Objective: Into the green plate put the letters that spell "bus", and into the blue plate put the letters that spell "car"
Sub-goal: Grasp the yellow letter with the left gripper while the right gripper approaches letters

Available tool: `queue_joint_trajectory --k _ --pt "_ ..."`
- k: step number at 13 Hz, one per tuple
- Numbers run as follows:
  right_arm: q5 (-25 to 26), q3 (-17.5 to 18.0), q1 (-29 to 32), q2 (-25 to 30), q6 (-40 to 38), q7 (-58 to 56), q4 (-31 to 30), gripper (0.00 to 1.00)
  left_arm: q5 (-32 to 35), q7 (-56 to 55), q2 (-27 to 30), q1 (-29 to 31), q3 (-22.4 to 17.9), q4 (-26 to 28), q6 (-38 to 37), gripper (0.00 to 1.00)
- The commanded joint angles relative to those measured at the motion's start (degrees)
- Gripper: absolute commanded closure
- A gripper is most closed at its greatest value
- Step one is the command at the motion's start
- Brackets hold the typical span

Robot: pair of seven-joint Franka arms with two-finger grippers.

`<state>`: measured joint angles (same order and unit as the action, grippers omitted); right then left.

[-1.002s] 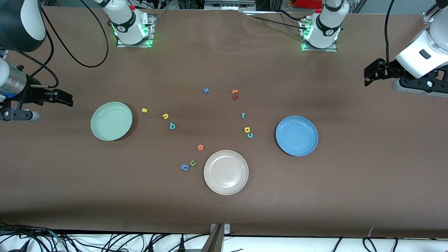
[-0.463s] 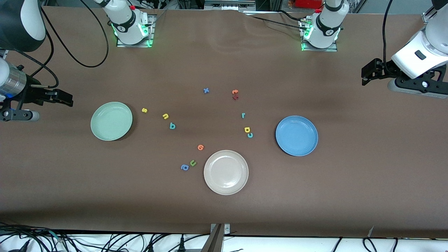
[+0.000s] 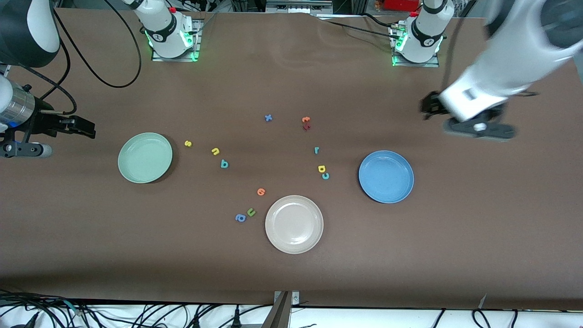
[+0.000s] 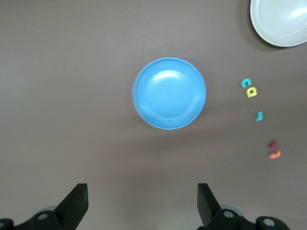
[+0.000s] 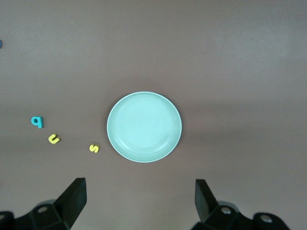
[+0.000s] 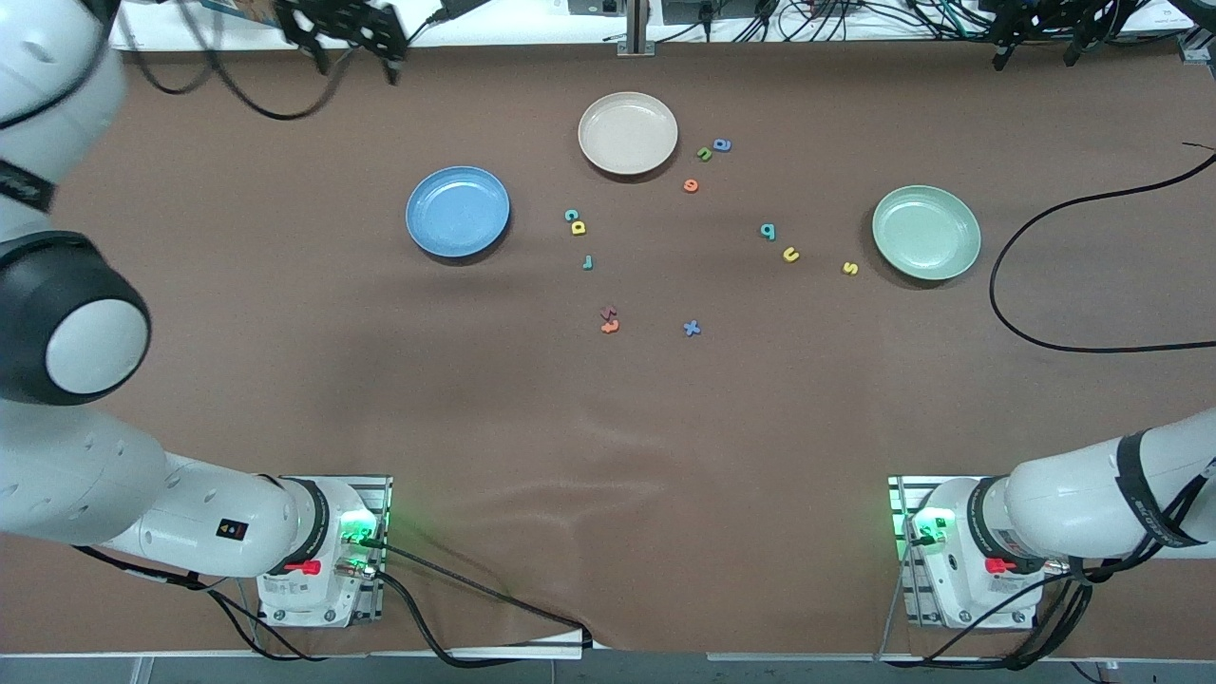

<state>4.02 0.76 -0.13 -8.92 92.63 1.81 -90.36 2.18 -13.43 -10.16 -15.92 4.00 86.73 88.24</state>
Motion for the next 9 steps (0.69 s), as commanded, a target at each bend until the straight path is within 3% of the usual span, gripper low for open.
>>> queue_joint_trajectory --k 1,4,9 --pt "-0.8 0.2 -0.1 0.8 -2.1 1.1 -0.3 0.0 0.8 -15.3 -6.6 -6.6 -0.1 -1.6 5.5 0.0" --pt "-0.7 0.2 -2.8 0.7 -1.2 1.6 -0.3 0.01 0.5 -28.7 -13.4 -12.3 0.0 -1.8 14.8 0.0" --pt "-0.9 0.2 -10.2 -2.7 -0.5 17.2 -1.6 0.01 -2.7 -30.3 -23.6 -16.6 0.2 -1.7 26.5 0.0"
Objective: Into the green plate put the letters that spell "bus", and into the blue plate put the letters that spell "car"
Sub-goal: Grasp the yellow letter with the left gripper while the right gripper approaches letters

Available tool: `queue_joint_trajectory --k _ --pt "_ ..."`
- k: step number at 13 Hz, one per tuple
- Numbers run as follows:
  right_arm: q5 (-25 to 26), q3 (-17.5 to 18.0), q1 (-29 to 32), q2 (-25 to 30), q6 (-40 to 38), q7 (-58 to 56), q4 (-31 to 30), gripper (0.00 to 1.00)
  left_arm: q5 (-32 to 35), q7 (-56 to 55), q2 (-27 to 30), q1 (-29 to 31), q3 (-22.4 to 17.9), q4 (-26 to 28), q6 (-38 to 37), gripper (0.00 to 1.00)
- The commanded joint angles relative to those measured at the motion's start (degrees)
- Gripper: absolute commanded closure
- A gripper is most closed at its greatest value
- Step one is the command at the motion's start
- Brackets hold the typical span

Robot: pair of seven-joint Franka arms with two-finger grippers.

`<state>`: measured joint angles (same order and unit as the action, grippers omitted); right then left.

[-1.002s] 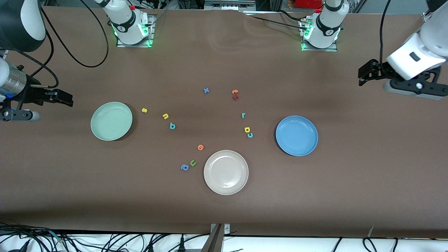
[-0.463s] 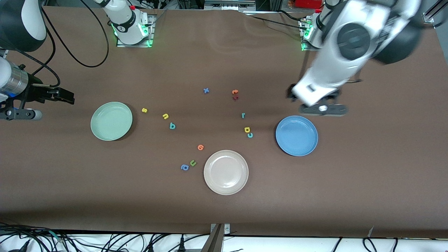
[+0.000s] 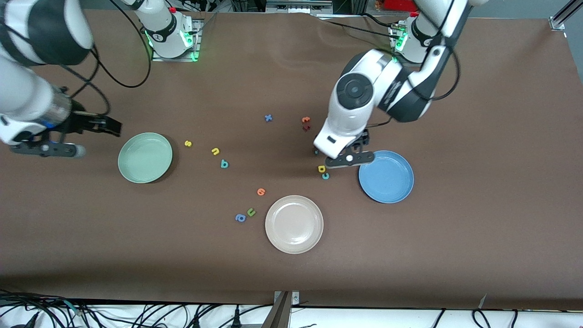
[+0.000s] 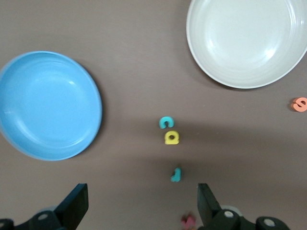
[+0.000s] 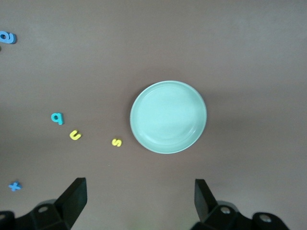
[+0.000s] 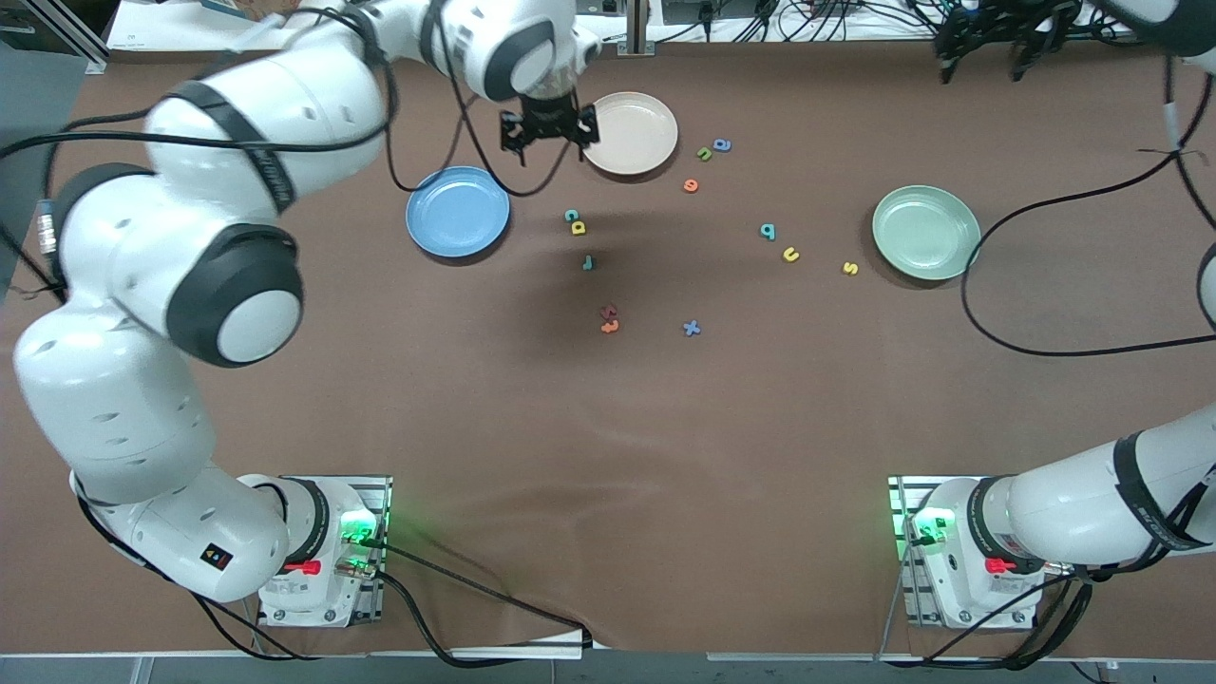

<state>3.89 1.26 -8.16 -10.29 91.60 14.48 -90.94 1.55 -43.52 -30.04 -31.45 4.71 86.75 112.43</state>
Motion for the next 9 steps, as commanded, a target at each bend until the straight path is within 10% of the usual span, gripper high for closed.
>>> queue_joint_trajectory --k 1,9 --pt "-0.9 -0.3 -2.9 -2.2 2.2 6.2 -2.5 0.01 -3.6 0.5 -5.5 -1.1 -0.5 -1.8 4.2 0.0" --pt "-2.5 0.8 -3.1 -2.5 32.7 6.9 -29.8 0.01 -5.5 9.1 -14.2 -1.1 0.5 -1.1 12.3 0.11"
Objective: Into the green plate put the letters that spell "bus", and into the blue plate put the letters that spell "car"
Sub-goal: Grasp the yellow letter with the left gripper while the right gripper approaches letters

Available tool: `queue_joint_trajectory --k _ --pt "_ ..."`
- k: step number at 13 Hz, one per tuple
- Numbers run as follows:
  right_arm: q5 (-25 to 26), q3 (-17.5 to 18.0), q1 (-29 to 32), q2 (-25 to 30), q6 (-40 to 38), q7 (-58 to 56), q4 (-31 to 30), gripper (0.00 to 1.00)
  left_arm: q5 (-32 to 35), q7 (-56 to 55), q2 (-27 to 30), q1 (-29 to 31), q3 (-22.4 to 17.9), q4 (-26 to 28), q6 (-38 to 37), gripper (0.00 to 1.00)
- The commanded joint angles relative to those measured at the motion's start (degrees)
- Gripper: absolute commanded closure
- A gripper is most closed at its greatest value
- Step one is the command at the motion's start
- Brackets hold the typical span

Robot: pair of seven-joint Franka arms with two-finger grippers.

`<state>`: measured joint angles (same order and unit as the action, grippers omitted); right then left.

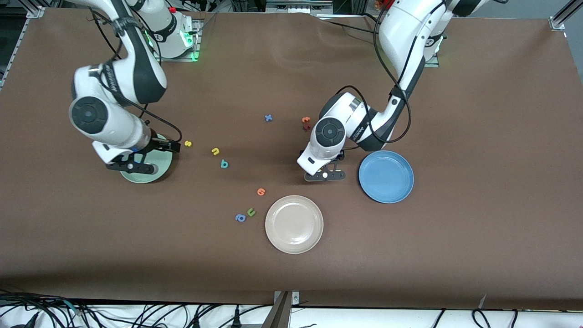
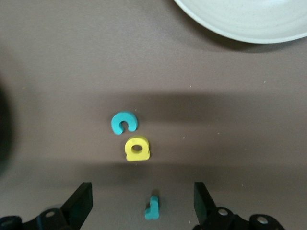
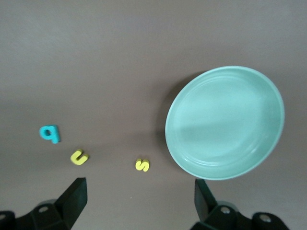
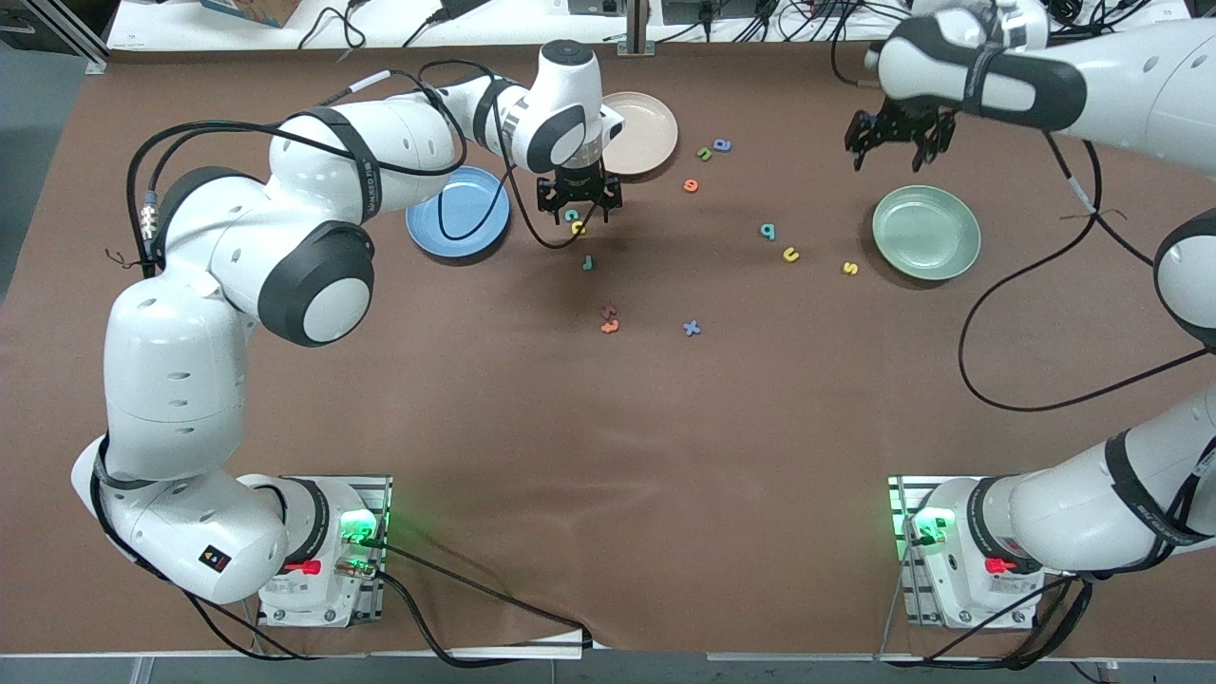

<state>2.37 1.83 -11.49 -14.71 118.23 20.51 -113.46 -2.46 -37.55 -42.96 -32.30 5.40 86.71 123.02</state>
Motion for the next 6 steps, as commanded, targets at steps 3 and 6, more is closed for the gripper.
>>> queue_joint_trajectory --k 3,6 --pt "-1.4 0.4 0.2 0.3 12.6 4.0 -12.5 0.02 -1.2 5.1 -3.1 -0.1 -0.2 -1.0 3.4 0.18" --pt "-1.4 0.5 0.2 -2.5 15.5 4.9 -13.2 0.17 -0.7 5.5 -4.6 -0.2 -0.2 -1.0 3.6 0.23"
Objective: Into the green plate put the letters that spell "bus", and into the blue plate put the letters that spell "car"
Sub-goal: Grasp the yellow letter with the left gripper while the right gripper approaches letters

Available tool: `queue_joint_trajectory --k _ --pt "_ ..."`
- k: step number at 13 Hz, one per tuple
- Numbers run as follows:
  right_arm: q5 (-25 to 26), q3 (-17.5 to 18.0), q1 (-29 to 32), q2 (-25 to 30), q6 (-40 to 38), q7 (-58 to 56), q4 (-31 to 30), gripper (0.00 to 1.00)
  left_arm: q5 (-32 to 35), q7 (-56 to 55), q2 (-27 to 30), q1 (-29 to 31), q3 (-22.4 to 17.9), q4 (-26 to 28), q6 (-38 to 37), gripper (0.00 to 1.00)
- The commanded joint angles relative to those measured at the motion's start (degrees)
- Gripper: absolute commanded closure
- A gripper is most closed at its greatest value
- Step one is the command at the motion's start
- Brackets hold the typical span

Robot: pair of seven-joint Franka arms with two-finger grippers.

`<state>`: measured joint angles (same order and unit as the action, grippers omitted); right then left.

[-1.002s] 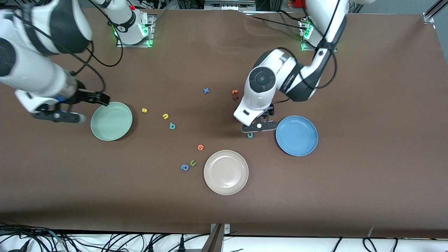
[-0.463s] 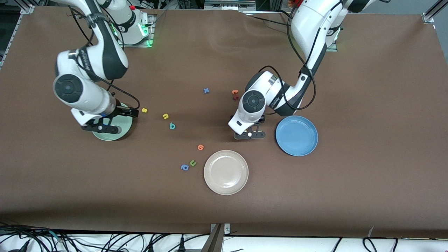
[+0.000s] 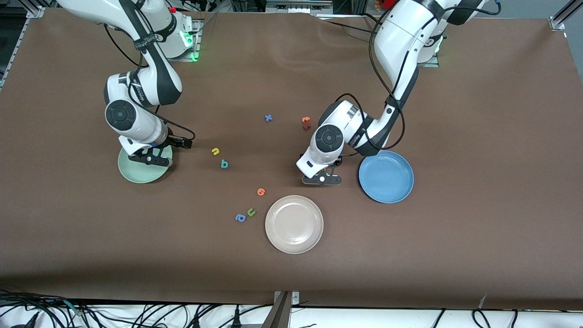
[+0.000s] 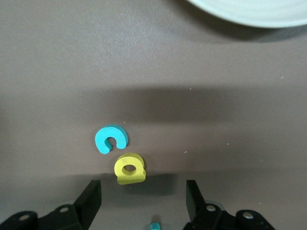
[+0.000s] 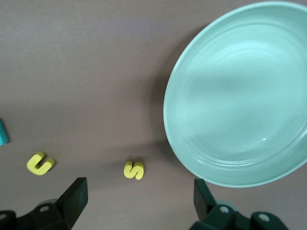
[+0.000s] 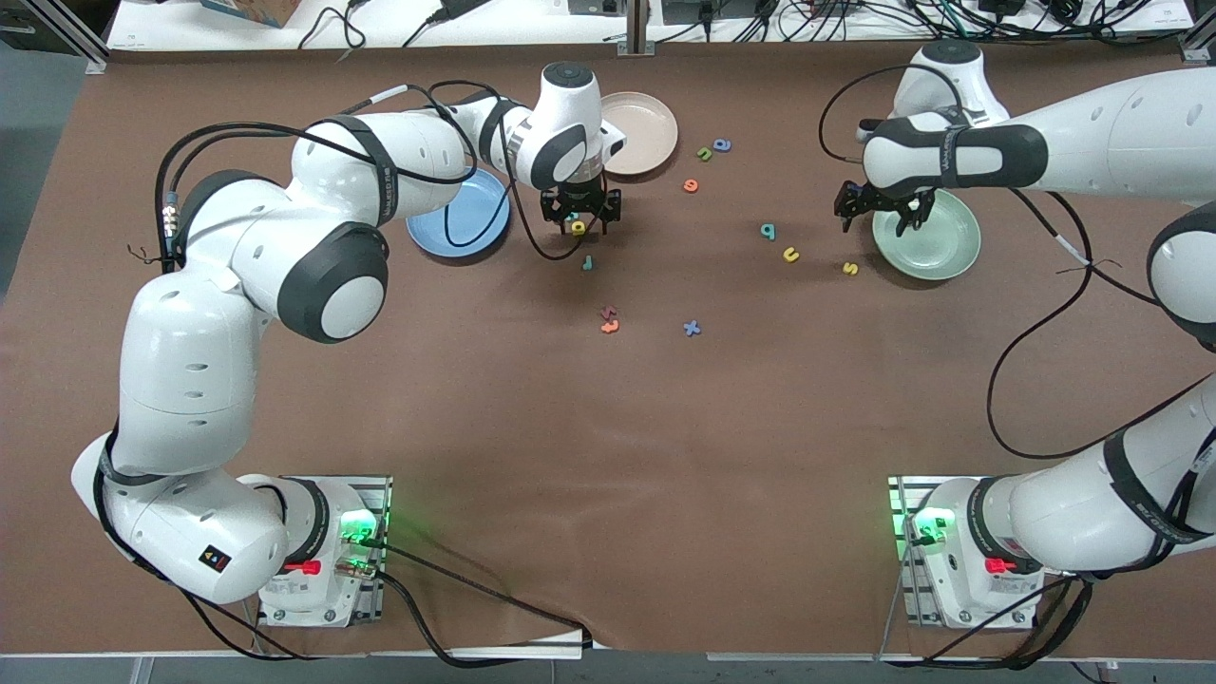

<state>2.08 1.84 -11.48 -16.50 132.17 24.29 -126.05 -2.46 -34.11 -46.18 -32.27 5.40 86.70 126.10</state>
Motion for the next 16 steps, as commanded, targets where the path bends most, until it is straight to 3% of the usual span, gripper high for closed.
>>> queue_joint_trajectory --k 1,2,5,9,13,16 --pt "-1.1 0.5 0.1 -1.2 1.8 2.2 -0.5 0.19 -0.4 2.1 -1.5 -0.2 -0.2 -1.0 0.6 0.32" --pt "-1.1 1.4 0.1 -1.9 2.7 3.0 -0.6 0.27 0.3 2.4 -1.5 -0.2 -0.2 -1.0 0.6 0.49" --pt "-1.1 3.3 0.1 -3.5 5.2 7.5 -0.6 0.32 0.5 2.5 -1.0 0.1 -0.2 -1.2 0.5 0.97" --pt "-1.0 3.3 0.1 -4.7 6.0 7.1 -0.7 0.32 0.0 1.5 2.2 1.0 -0.2 -1.6 -3.5 1.0" --pt "-0.9 3.1 0.1 -4.5 7.3 6.6 -2.6 0.35 0.6 2.9 8.8 5.4 -0.8 -1.5 -19.4 0.98" --pt "-0.9 2.6 0.2 -4.3 11.8 6.6 -5.3 0.35 7.2 5.1 8.2 8.9 -1.4 -0.2 -22.7 0.96"
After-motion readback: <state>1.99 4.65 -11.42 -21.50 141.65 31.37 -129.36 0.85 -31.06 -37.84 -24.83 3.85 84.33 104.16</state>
